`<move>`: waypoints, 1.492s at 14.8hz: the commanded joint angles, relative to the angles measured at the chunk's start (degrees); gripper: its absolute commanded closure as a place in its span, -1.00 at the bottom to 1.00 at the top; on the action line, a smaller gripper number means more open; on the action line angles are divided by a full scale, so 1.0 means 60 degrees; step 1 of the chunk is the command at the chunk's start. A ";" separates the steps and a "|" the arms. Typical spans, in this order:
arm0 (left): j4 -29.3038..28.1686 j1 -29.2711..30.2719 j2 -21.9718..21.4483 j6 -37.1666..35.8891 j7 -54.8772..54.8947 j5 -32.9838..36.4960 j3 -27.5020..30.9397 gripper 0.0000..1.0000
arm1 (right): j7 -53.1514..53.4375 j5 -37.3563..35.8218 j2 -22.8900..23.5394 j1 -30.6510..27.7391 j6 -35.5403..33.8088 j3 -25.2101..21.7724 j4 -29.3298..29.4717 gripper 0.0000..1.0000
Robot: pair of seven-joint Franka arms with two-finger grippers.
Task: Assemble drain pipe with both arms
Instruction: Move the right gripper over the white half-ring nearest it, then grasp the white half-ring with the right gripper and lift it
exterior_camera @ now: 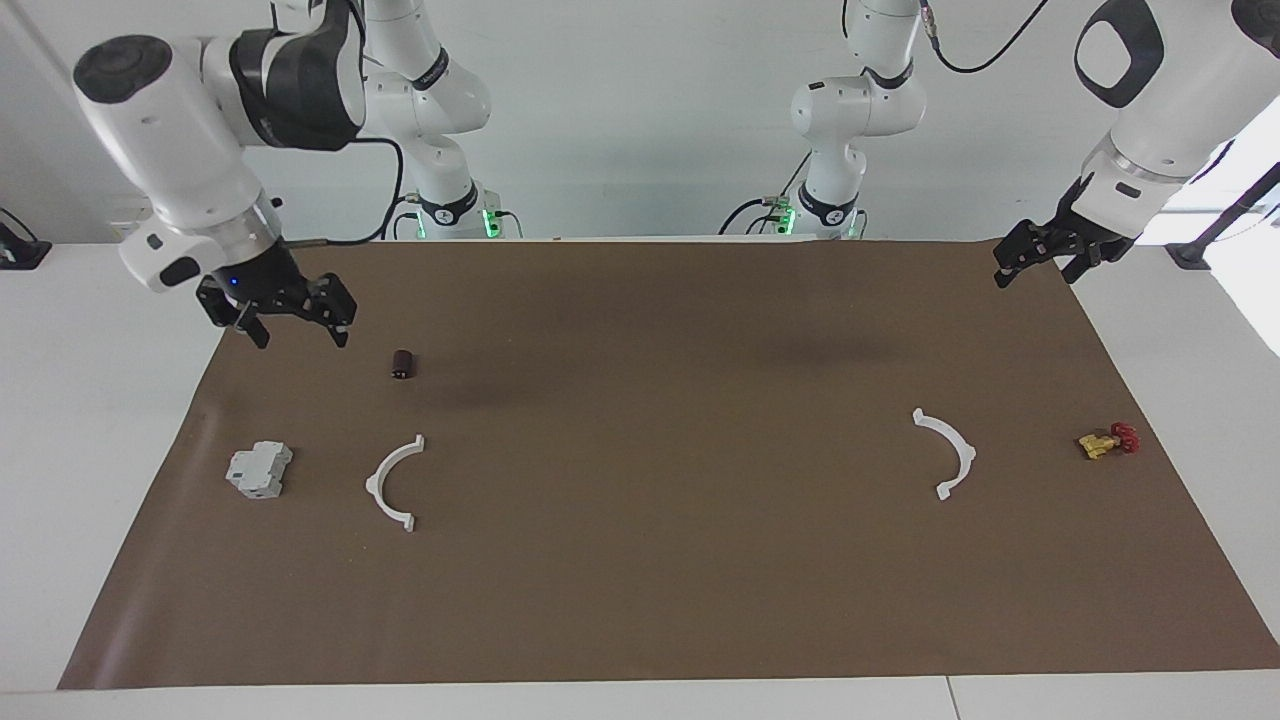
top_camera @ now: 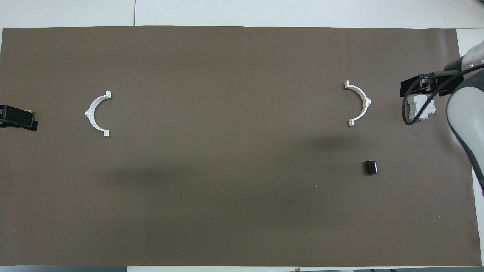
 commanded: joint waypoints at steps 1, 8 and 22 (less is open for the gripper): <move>-0.0269 -0.0015 -0.0261 0.0029 -0.0119 -0.0016 -0.0011 -1.00 | -0.0854 0.0176 0.0940 -0.0223 0.0803 0.0109 0.0109 -1.00; -0.0269 -0.0015 -0.0261 0.0029 -0.0119 -0.0016 -0.0011 -1.00 | -0.1047 0.0704 0.1647 -0.0136 0.2959 0.0109 -0.1456 -0.70; -0.0225 -0.0044 -0.0275 -0.0250 -0.0178 -0.0016 -0.0025 -1.00 | -0.1853 0.0704 0.1442 -0.0137 0.3121 0.0109 -0.2030 0.76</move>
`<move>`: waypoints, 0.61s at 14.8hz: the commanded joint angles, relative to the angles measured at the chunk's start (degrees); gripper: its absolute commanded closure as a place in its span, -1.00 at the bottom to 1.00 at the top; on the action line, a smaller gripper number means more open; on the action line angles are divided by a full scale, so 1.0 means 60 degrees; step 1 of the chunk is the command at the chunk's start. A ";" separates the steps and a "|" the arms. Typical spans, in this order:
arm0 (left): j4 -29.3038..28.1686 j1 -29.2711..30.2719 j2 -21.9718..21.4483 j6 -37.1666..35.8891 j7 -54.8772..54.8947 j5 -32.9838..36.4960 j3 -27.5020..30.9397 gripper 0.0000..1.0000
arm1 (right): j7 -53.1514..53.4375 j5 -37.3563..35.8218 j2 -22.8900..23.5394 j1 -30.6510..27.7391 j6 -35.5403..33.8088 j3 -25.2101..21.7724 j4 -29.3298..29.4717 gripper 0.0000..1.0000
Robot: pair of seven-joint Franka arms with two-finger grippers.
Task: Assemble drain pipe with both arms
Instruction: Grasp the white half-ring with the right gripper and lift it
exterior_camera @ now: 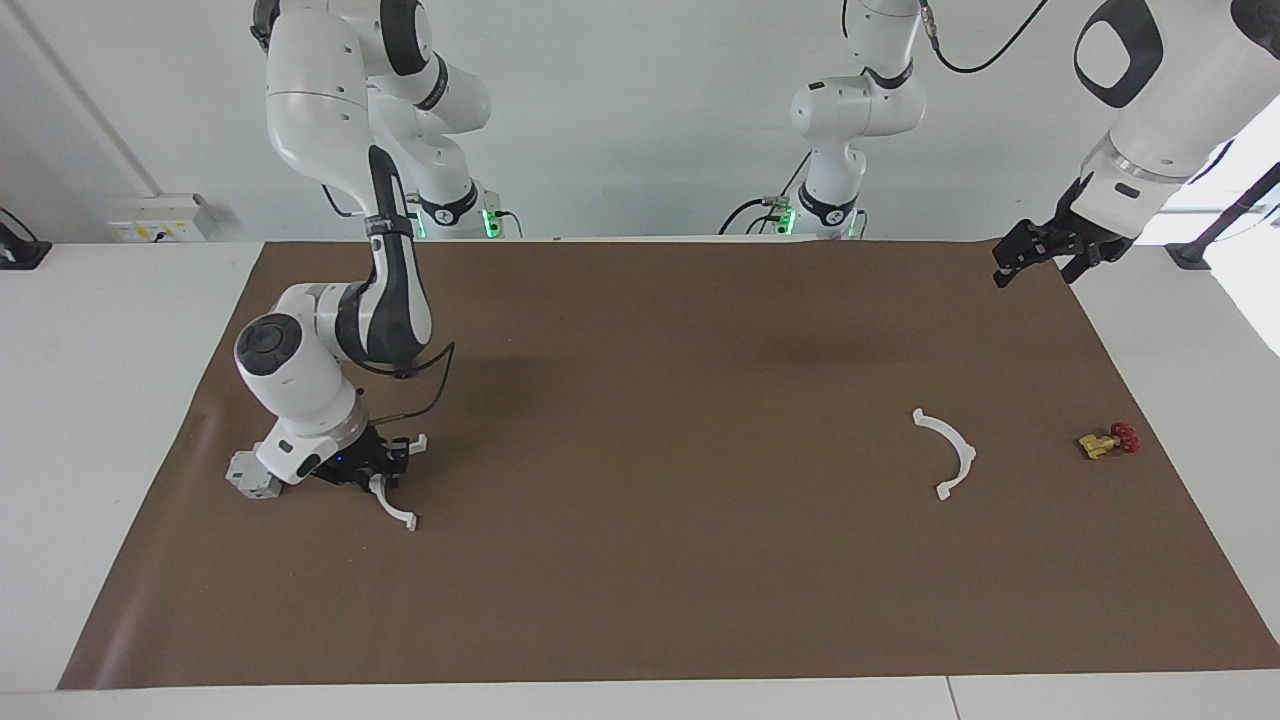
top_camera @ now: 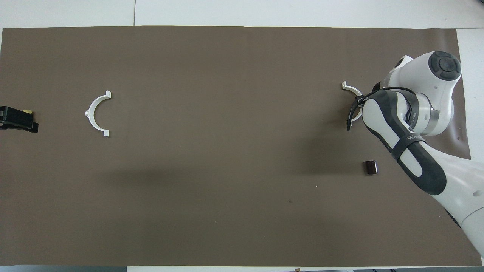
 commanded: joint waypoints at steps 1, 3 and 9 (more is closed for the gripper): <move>-0.0295 -0.0048 -0.0300 -0.0013 -0.0180 -0.0016 -0.0024 -1.00 | -0.0265 0.0196 -0.0219 -0.0021 0.0026 0.0102 0.0038 0.78; -0.0514 -0.0048 -0.0285 0.0686 -0.0107 -0.0016 -0.0024 -1.00 | 0.0055 0.0196 -0.0015 0.0373 -0.1214 0.0175 0.1410 0.79; -0.2315 -0.0034 0.0225 0.3894 0.0068 -0.0016 -0.0024 -1.00 | 0.4927 -0.0039 0.0704 0.3271 -0.2862 0.0175 0.3526 0.80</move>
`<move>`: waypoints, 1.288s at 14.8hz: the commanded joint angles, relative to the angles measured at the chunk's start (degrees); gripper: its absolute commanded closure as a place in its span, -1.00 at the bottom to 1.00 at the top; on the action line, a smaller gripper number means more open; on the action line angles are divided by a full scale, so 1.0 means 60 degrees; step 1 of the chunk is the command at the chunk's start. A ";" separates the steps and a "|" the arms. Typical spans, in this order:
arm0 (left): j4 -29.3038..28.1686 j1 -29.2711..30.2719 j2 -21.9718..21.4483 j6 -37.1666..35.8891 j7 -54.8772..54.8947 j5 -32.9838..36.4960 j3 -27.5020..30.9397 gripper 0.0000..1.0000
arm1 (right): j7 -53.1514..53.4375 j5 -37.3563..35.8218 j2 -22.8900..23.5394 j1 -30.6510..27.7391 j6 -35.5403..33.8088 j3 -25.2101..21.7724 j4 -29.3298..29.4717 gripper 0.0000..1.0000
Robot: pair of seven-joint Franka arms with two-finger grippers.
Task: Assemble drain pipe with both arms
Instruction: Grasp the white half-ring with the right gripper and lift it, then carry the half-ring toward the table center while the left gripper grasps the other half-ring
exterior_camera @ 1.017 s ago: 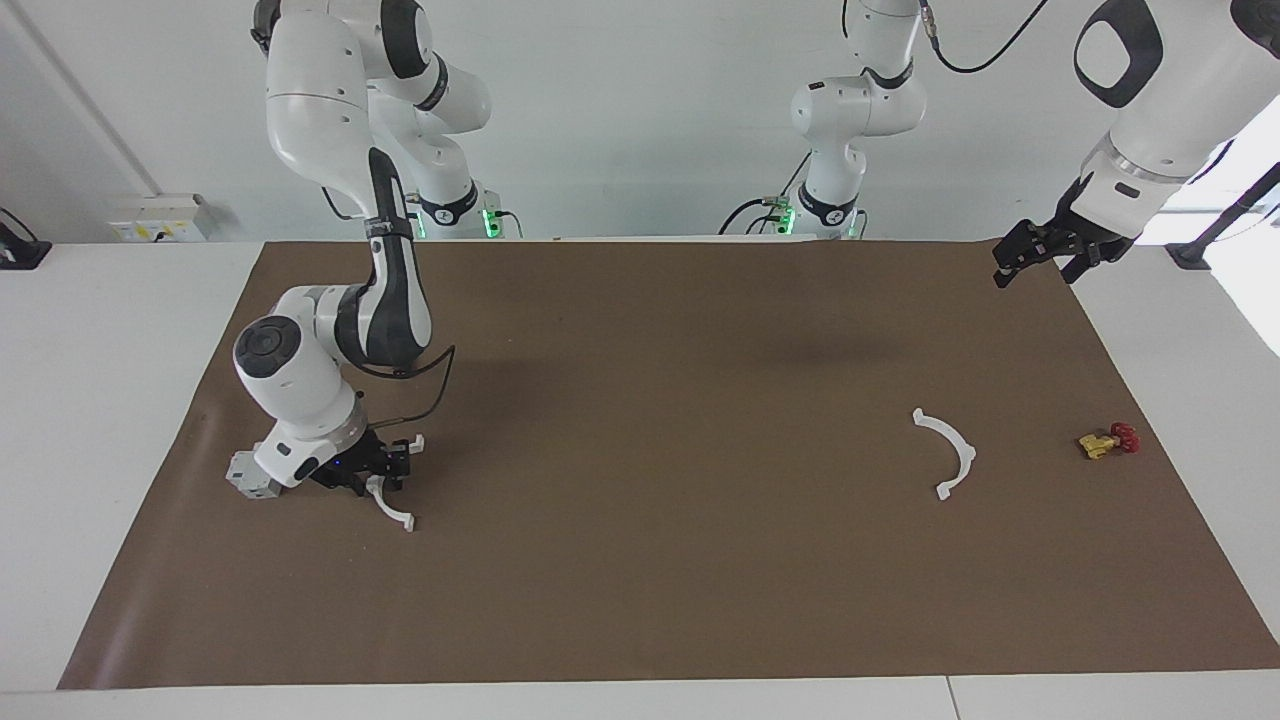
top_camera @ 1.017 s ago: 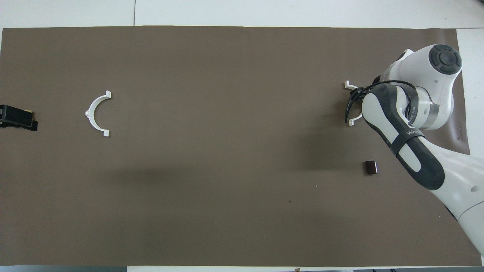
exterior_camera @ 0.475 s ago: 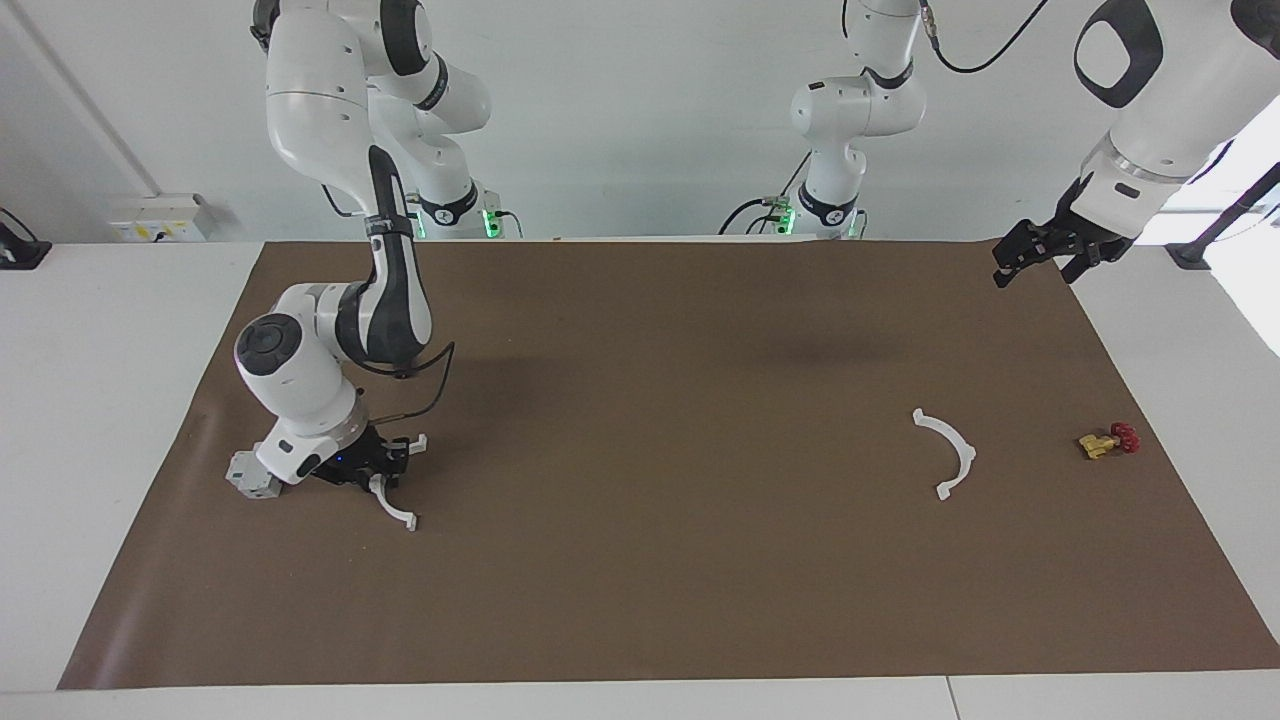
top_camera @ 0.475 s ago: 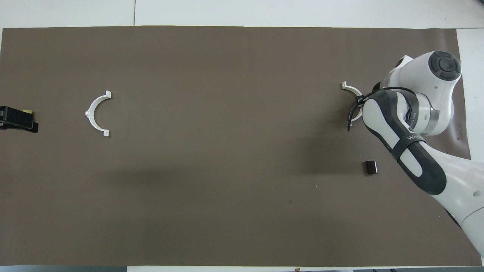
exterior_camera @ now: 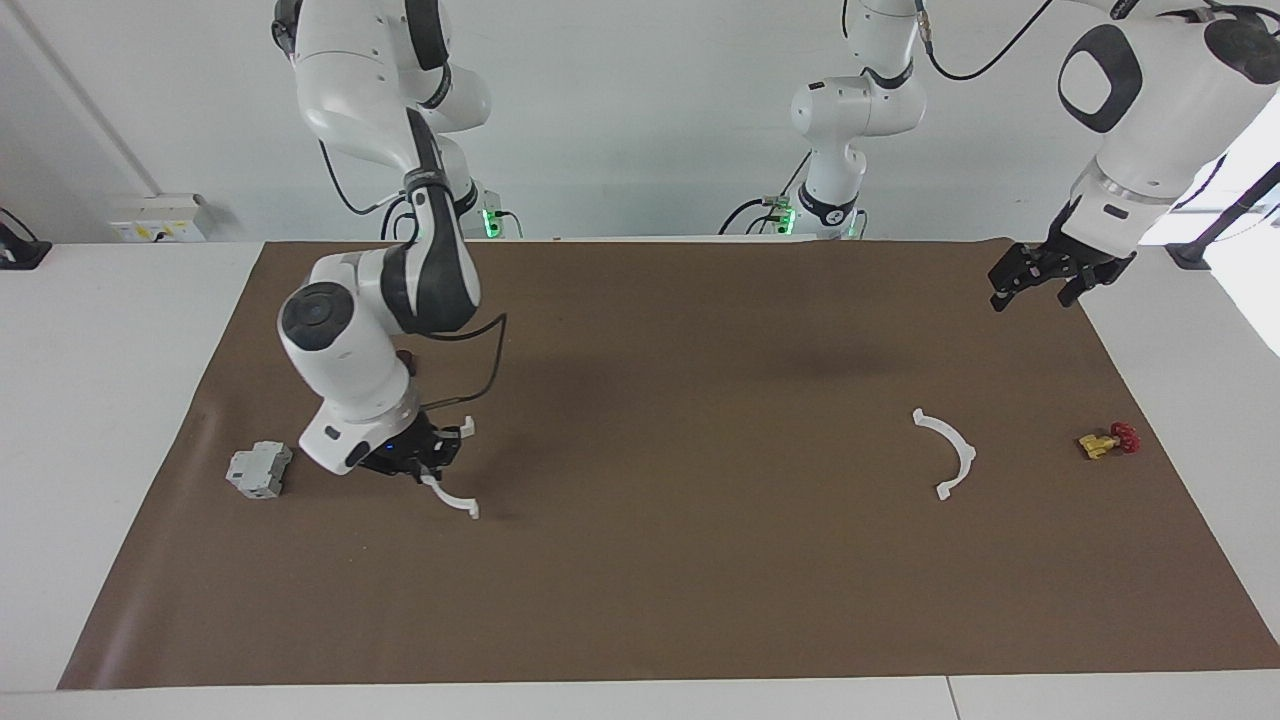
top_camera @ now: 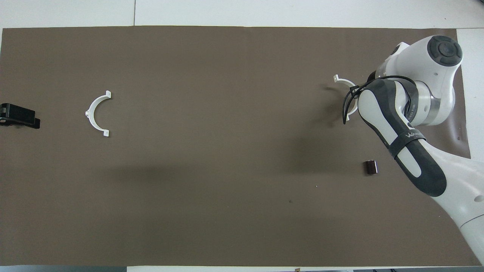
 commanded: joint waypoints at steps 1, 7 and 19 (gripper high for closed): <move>-0.0847 0.0019 0.0373 0.1562 0.0141 -0.0016 0.0008 -1.00 | 0.1926 -0.0071 0.0697 0.1143 -0.0078 -0.0002 0.0804 0.80; -0.1654 0.0049 0.1896 0.4377 0.0566 -0.0002 0.0008 -1.00 | 0.2577 -0.0100 0.1006 0.2187 0.1313 -0.0002 0.0192 0.80; -0.1669 0.0078 0.3363 0.5786 0.1285 -0.0002 0.0008 -1.00 | 0.2196 -0.0159 0.1050 0.2496 0.2382 0.0012 -0.0995 0.39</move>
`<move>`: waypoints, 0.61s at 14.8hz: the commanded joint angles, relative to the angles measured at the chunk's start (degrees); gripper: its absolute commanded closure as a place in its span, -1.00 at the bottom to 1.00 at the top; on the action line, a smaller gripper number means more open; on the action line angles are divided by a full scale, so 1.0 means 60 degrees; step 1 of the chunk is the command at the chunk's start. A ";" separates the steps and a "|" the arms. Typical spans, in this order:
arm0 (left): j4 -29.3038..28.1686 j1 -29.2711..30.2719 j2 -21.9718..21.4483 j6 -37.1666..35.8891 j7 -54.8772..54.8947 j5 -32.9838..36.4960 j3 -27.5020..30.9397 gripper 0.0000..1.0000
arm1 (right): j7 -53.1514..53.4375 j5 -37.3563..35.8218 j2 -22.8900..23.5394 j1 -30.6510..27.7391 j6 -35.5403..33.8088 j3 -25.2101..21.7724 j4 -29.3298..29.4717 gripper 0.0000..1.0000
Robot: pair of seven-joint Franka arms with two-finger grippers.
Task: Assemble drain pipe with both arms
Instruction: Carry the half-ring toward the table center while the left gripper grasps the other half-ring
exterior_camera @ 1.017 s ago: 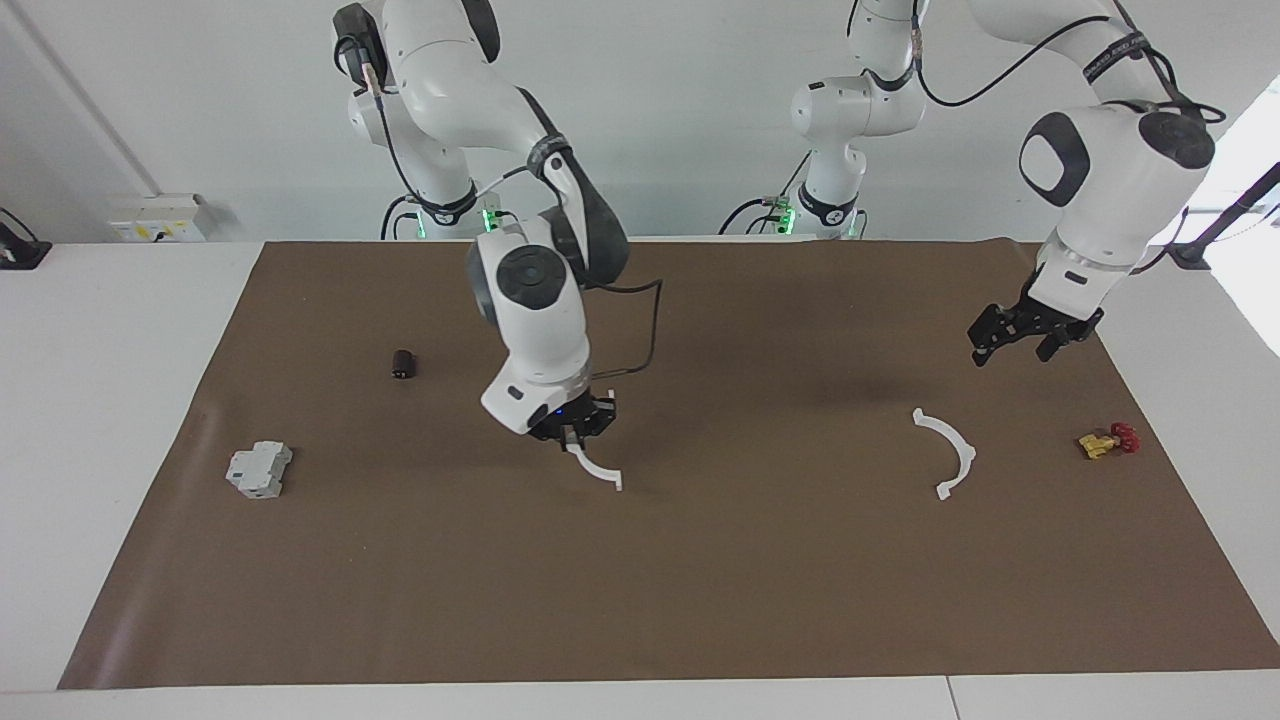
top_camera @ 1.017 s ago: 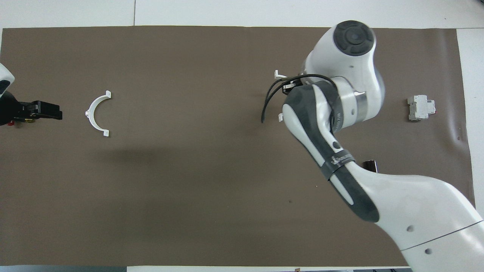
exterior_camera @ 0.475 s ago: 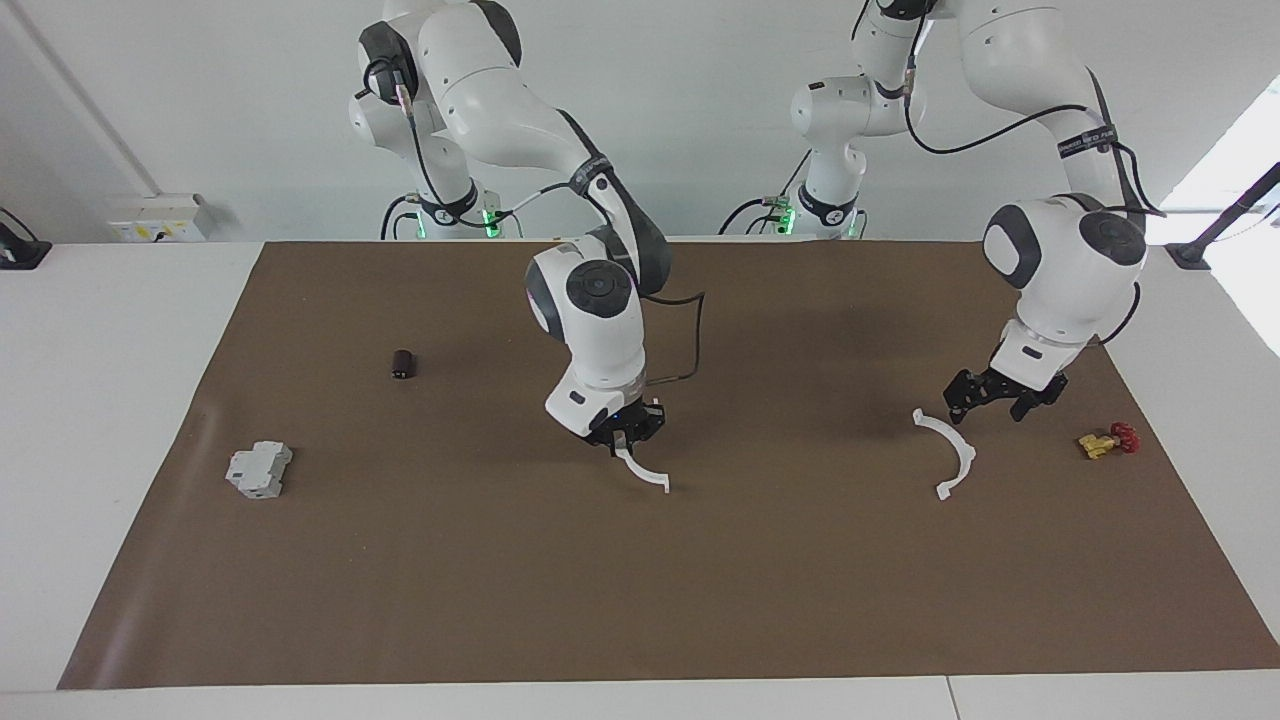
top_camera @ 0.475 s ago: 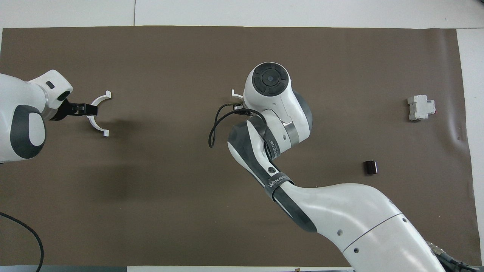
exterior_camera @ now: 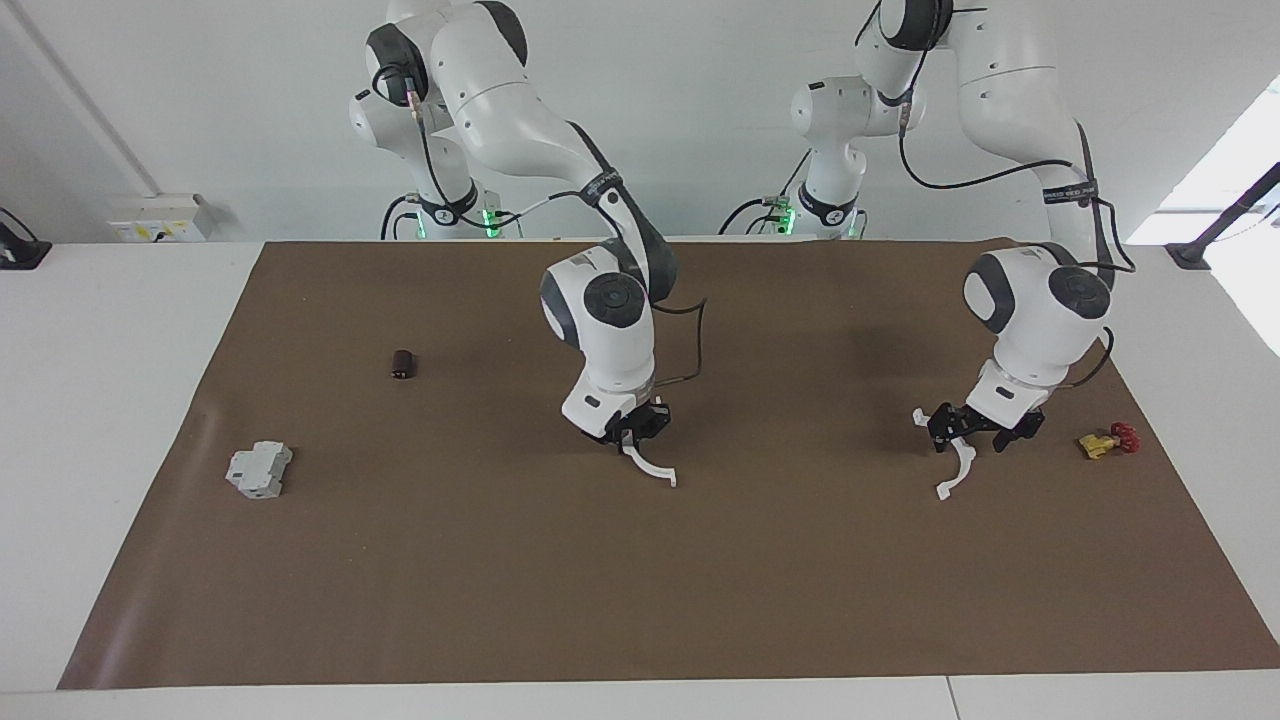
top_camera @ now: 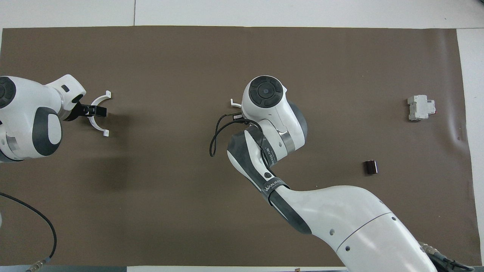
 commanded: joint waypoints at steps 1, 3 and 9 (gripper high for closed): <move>-0.0103 0.0057 -0.0042 0.0210 0.0232 -0.0003 0.0004 -0.95 | -0.0153 -0.0092 -0.0135 0.0013 0.0455 0.0011 -0.0379 0.19; -0.0162 0.0057 -0.0057 0.0196 0.0130 -0.0003 0.0004 -0.30 | -0.0153 -0.0077 -0.0135 0.0013 0.0719 0.0011 -0.0454 -0.64; -0.0147 -0.0016 -0.0203 -0.0126 -0.0003 -0.0003 0.0004 1.00 | -0.0386 -0.0194 -0.1112 -0.0893 -0.1195 -0.0209 0.0704 -1.00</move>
